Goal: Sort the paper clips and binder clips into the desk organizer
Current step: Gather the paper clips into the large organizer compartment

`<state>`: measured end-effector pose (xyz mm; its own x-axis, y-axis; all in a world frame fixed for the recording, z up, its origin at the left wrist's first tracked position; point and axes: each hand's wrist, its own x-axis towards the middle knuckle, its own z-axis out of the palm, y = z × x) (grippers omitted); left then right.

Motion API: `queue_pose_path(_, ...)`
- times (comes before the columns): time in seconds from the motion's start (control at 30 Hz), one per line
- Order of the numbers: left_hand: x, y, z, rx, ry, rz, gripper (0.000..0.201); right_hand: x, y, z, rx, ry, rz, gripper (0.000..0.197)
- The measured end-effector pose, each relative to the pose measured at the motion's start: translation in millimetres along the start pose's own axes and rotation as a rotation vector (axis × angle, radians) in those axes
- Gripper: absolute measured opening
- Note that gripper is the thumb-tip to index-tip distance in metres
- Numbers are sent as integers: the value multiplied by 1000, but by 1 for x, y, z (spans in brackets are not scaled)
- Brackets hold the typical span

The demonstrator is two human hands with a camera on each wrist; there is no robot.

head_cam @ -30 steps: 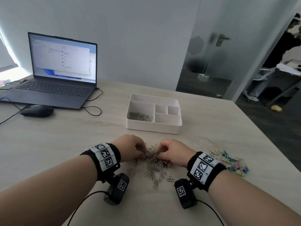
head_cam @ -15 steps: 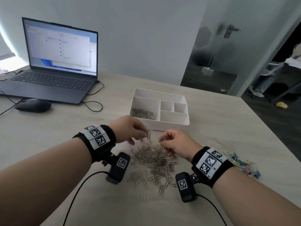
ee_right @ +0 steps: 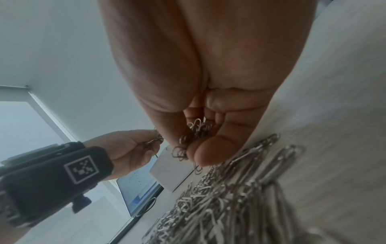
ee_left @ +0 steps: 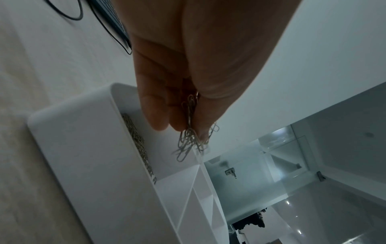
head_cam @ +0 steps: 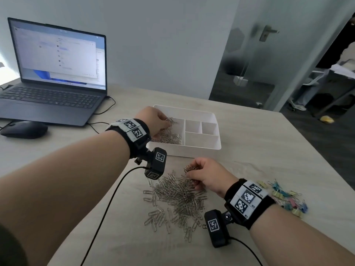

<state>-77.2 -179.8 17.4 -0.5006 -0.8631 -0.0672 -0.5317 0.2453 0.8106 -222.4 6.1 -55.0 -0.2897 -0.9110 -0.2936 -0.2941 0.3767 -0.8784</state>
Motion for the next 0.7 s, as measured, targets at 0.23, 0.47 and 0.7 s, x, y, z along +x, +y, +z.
queue_pose_path(0.23,-3,-6,11,-43,30,-13,15,1,-6,3,3,-17,-20,11)
queue_pose_path(0.47,-24,-27,-7,-65,78,20,11,12,-50,5,25,0,-103,10)
queue_pose_path(0.7,-57,-60,-10,-64,49,-30,13,65,-97,16,7,183,-162,16)
